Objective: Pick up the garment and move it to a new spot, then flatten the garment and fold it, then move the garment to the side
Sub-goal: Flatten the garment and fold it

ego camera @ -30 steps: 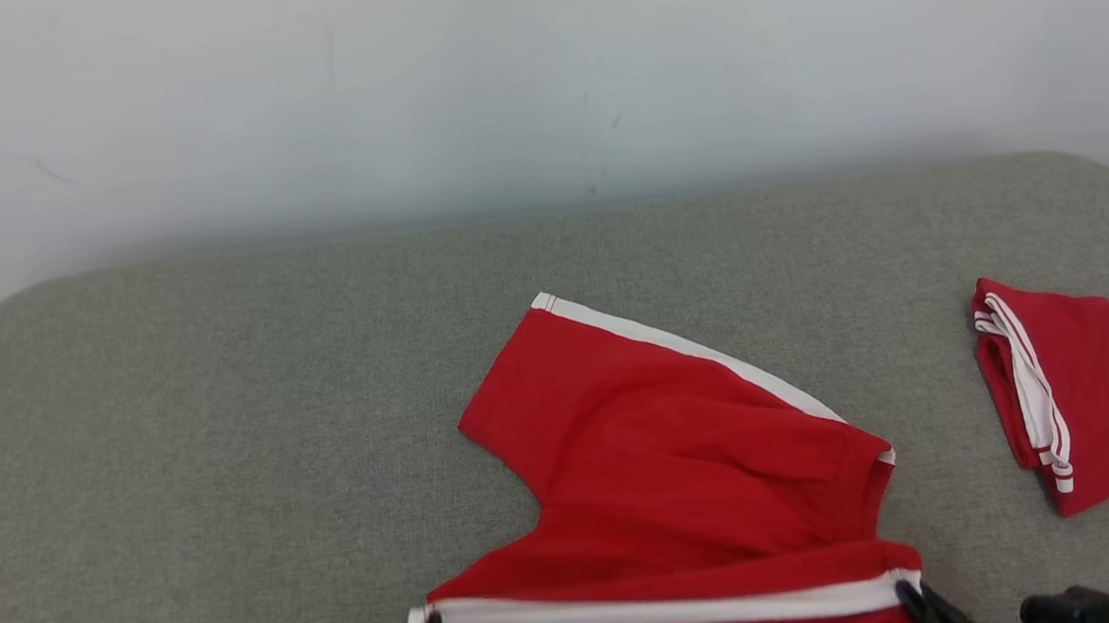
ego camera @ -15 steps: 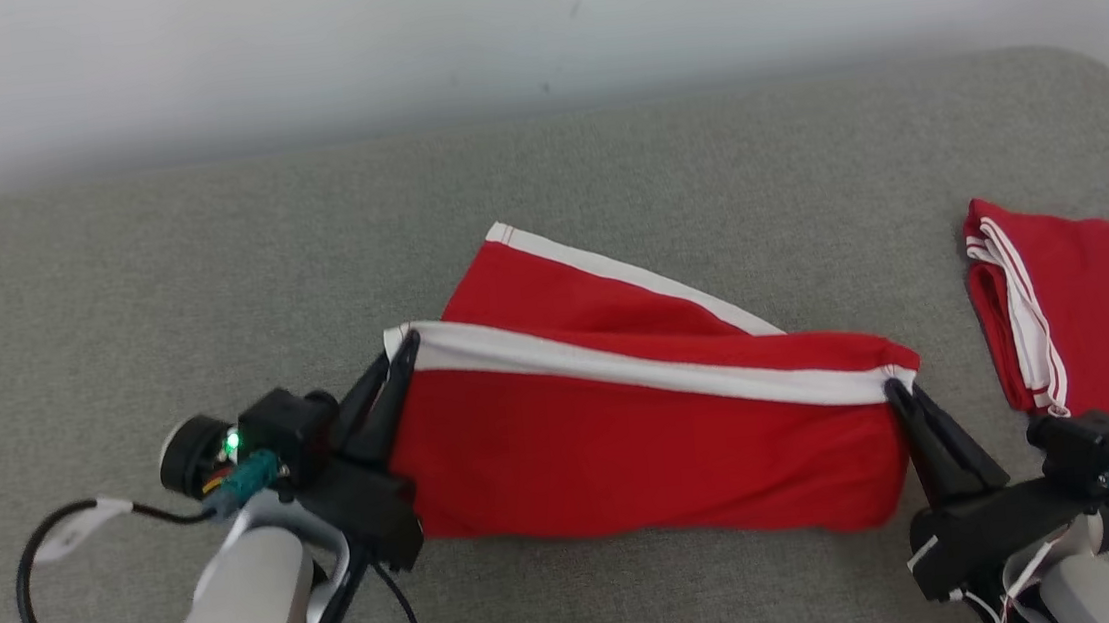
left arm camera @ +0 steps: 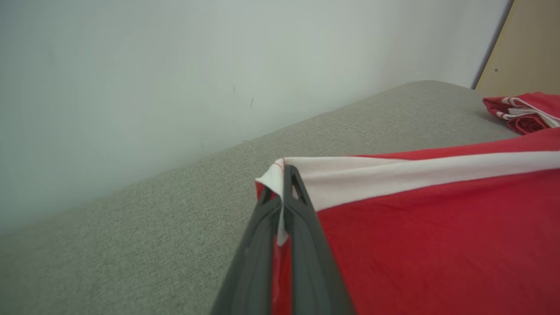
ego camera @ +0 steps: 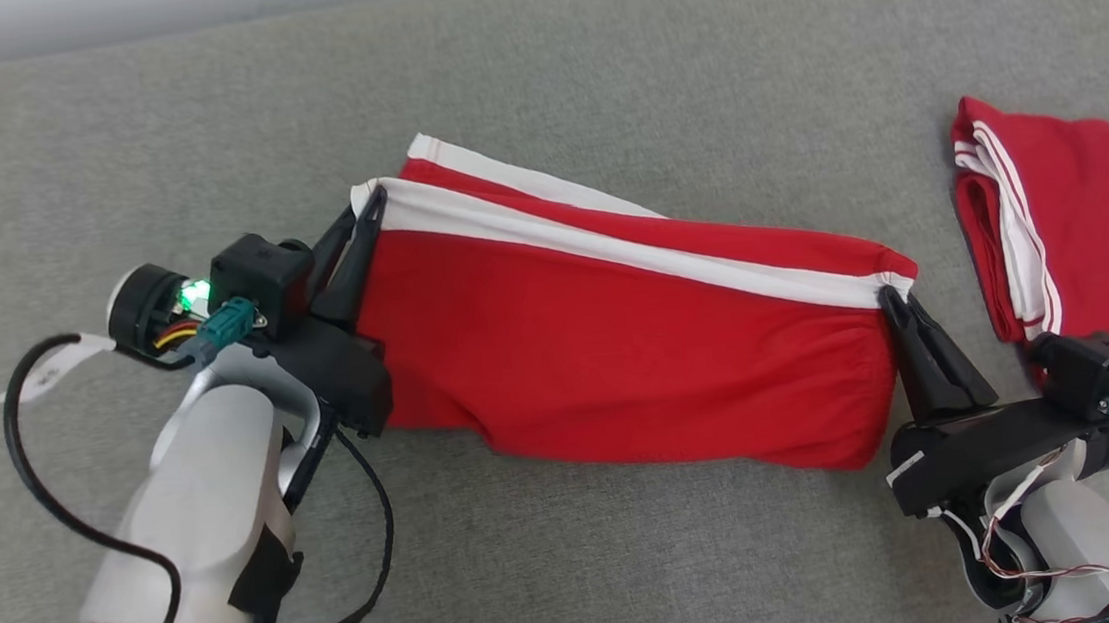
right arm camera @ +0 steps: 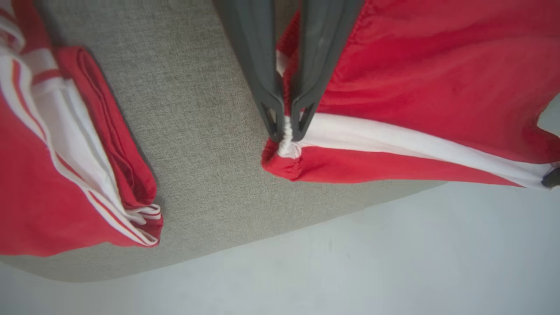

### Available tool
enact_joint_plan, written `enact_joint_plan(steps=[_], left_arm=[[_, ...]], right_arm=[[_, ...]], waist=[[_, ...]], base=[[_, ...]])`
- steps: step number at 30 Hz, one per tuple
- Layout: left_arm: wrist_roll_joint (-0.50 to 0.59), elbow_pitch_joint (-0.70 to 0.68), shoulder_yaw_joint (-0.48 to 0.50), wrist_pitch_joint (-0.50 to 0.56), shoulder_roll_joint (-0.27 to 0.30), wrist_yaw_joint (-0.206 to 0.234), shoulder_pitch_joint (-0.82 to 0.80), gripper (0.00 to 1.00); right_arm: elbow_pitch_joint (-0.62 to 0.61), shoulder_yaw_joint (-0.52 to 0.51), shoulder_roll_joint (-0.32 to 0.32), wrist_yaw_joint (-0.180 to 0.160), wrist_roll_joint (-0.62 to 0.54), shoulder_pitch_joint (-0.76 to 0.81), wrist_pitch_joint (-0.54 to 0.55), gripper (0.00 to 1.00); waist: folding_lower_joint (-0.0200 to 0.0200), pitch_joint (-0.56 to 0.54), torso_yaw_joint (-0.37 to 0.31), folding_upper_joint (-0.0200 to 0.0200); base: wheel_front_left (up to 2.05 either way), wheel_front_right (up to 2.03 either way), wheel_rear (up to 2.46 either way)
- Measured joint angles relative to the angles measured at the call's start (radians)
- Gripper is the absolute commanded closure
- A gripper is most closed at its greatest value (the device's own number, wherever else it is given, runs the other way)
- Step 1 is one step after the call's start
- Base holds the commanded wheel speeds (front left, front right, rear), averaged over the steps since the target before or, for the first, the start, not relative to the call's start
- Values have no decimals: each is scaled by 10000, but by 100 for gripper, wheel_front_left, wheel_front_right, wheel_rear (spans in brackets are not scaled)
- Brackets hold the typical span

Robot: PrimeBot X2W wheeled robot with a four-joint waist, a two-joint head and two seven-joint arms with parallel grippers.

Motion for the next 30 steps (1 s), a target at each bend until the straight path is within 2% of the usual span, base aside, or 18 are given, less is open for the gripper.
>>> enact_joint_plan(steps=[20, 23, 24, 25, 27, 28, 29, 30], left_arm=[[780, 1315, -142, 0, 171, 194, -1470, 100], [819, 1557, -171, 0, 199, 274, -1624, 93], [819, 1595, -174, 0, 219, 282, -1660, 87], [823, 1645, -192, 0, 234, 282, -1669, 77], [836, 1708, -228, 0, 226, 316, -1673, 71], [840, 1722, -247, 0, 219, 349, -1682, 62], [842, 1728, -263, 0, 207, 357, -1692, 62], [842, 1730, -268, 0, 194, 357, -1696, 50]], right_arm=[[-397, -343, 911, -2, -56, -182, 0, 100], [-370, -253, 997, -2, -56, -225, 0, 100], [-359, -221, 1028, -2, -58, -250, 0, 100], [-343, -188, 1058, -2, -58, -297, 0, 100], [-341, -109, 1083, -2, -56, -382, -2, 100], [-339, -86, 1089, -2, -56, -384, -2, 100], [-334, -63, 1093, -2, -50, -383, -2, 100], [-326, -31, 1093, -2, -35, -383, -2, 100]], waist=[[-2, 905, -948, 0], [-3, 946, -1028, -1], [-3, 961, -1051, -1], [-3, 976, -1072, -1], [-3, 1005, -1106, -1], [-3, 1016, -1117, -1], [-3, 1023, -1124, -1], [-3, 1026, -1126, -1]], base=[[0, 0, 0], [0, 0, 0], [0, 0, 0], [0, 0, 0], [0, 0, 0], [0, 0, 0], [0, 0, 0], [0, 0, 0]])
